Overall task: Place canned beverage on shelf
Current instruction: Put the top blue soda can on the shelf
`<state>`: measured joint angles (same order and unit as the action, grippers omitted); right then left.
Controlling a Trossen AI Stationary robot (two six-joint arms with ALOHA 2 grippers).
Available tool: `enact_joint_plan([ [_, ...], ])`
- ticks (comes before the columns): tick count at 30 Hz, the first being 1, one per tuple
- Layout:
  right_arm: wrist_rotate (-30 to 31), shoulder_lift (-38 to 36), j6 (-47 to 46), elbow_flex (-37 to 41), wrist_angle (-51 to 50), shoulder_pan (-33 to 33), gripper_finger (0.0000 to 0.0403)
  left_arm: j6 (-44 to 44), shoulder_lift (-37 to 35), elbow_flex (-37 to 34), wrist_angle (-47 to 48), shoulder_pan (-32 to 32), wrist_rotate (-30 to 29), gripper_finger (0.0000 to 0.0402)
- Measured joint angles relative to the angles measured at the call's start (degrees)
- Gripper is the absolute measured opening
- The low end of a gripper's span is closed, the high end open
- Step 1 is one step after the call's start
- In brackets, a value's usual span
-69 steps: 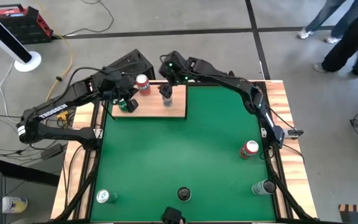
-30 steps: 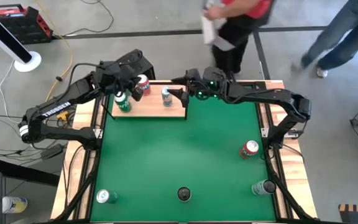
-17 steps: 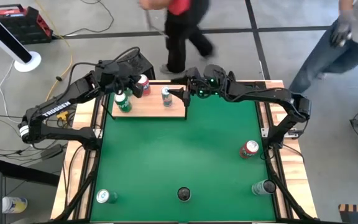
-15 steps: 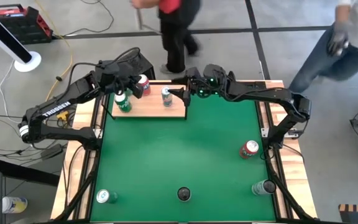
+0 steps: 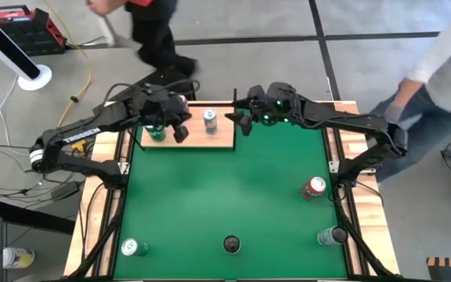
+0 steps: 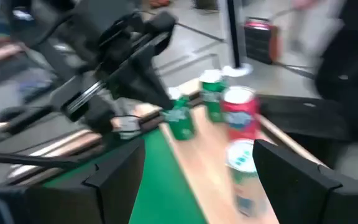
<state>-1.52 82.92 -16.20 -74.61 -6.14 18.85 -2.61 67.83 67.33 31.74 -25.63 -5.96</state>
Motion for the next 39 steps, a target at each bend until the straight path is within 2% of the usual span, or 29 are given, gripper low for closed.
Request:
enact_joint_plan([
  [3,5.8,-1.9,0.0,0.0,-4.3,-1.3,0.0321,-2.4,3.5,0.0,-1.3,1.1,0.0,0.0],
  [7,9.1,-2.8,-0.4,0.0,-8.0,-2.2,0.0321,-6.1,8.1,0.0,-5.0,1.7,-1.2,0.0],
  [10,9.3,-2.7,-2.5,0.0,-9.2,-2.3,0.0321,-7.7,11.6,0.0,-10.2,1.6,-1.5,0.0],
  [13,9.3,-2.3,-3.6,0.0,-9.8,-1.8,0.0321,-8.3,14.0,0.0,-13.7,1.6,2.4,0.0],
  [21,9.3,-1.8,-4.9,0.0,-12.1,-0.7,0.0321,-8.3,17.6,0.0,-16.0,1.4,5.3,0.0],
  [34,8.7,-1.8,-4.8,0.0,-12.1,2.4,0.0321,-7.5,21.3,0.0,-18.4,-2.1,4.0,0.0],
  [39,7.6,-1.8,-4.5,0.0,-12.2,3.3,0.0321,-7.4,21.4,0.0,-18.2,-2.5,1.1,0.0],
])
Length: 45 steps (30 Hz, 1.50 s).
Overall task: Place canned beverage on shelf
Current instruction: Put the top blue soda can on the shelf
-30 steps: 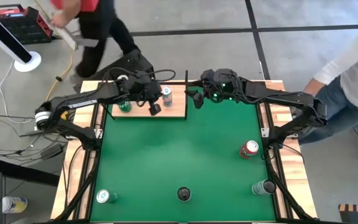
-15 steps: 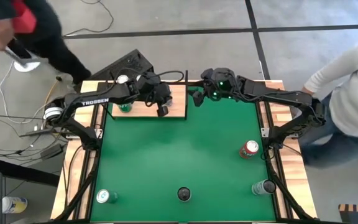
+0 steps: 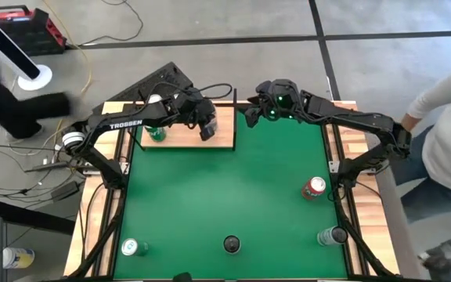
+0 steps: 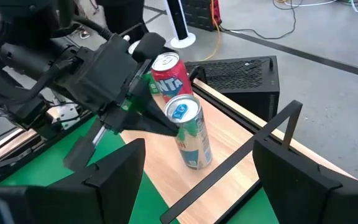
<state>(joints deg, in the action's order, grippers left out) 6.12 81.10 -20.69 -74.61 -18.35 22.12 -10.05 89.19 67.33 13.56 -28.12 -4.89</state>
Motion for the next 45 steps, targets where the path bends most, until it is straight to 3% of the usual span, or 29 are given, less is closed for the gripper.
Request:
enact_joint_plan([
  [10,-0.8,0.0,0.3,0.0,0.0,1.0,0.0321,0.0,-0.1,0.0,0.1,-1.7,-1.9,0.0],
  [31,-1.6,0.0,0.3,0.0,-1.6,0.9,0.0321,1.2,-1.5,0.2,-1.6,0.6,9.1,0.0],
  [45,-1.6,0.0,0.2,0.0,-2.2,0.9,0.0321,1.1,-4.2,1.4,-1.2,-1.8,8.6,0.0],
])
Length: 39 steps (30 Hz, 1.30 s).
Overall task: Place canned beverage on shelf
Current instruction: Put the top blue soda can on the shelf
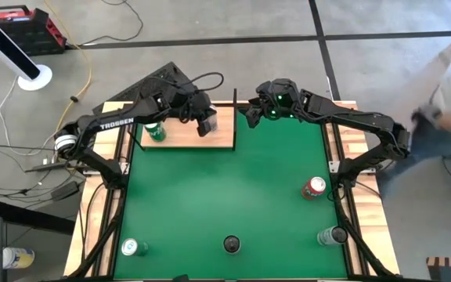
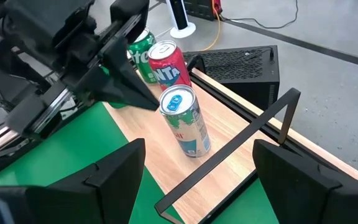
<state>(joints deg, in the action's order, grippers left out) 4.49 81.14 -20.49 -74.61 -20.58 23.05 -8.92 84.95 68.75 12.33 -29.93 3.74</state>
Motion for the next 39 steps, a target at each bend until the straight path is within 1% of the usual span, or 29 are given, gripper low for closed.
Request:
enact_joint_plan([
  [5,0.0,0.0,0.9,0.0,0.0,-0.2,0.0321,0.1,-1.2,0.0,0.8,0.1,-0.2,0.0],
  [14,0.0,0.6,1.9,0.0,0.2,-0.1,0.0321,0.1,-8.9,0.0,3.1,0.0,-2.7,0.0],
  [17,0.0,0.8,1.0,0.1,-0.2,0.4,0.0321,-0.1,-11.9,0.0,5.9,0.0,-3.2,0.0],
  [23,1.1,0.8,-3.4,0.0,0.0,1.2,0.0321,-0.9,-17.7,-0.1,15.4,0.0,-4.5,0.0],
  [27,1.3,0.8,-3.5,0.0,0.9,1.9,0.0321,-0.5,-22.6,-3.8,16.5,0.0,-4.5,0.0],
  [29,-0.5,0.8,-3.5,0.0,2.7,1.9,0.0321,1.0,-25.6,-6.9,15.7,0.0,-4.6,0.0],
  [32,-3.9,0.8,-2.2,0.0,6.8,1.6,0.0321,4.9,-30.3,-12.5,12.6,0.0,-4.6,0.0],
  [35,-4.5,1.0,-0.4,0.0,10.4,0.7,0.0321,7.5,-34.4,-17.1,8.3,0.1,-4.3,0.0],
  [37,-4.9,2.6,-0.1,-0.2,13.7,0.0,0.0321,8.8,-36.4,-19.0,6.3,0.3,-4.2,0.0],
  [39,-6.7,4.3,0.2,0.0,14.3,0.0,0.0321,9.5,-37.6,-19.5,5.7,0.3,-4.2,0.0],
])
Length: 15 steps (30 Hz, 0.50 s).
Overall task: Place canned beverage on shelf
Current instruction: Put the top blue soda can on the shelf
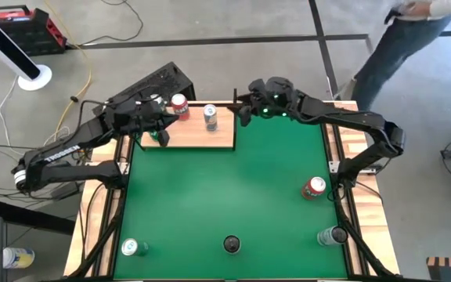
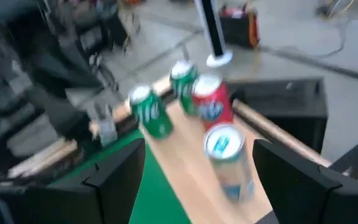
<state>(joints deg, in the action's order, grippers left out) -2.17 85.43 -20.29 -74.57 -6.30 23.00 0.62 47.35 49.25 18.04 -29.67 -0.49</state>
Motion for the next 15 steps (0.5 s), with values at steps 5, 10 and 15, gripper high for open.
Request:
enact_joint_plan([
  [5,-4.2,4.8,3.5,-1.1,1.9,0.2,0.0321,0.2,-1.9,0.0,-0.9,0.0,-0.2,0.0],
  [10,-6.2,8.4,8.4,-7.1,-7.1,0.4,0.0321,1.5,-2.7,0.0,-0.4,0.0,-0.2,0.0],
  [15,-7.2,9.4,13.6,-15.7,-31.2,-0.4,0.0321,2.6,-2.8,0.0,1.1,0.1,0.3,0.0],
])
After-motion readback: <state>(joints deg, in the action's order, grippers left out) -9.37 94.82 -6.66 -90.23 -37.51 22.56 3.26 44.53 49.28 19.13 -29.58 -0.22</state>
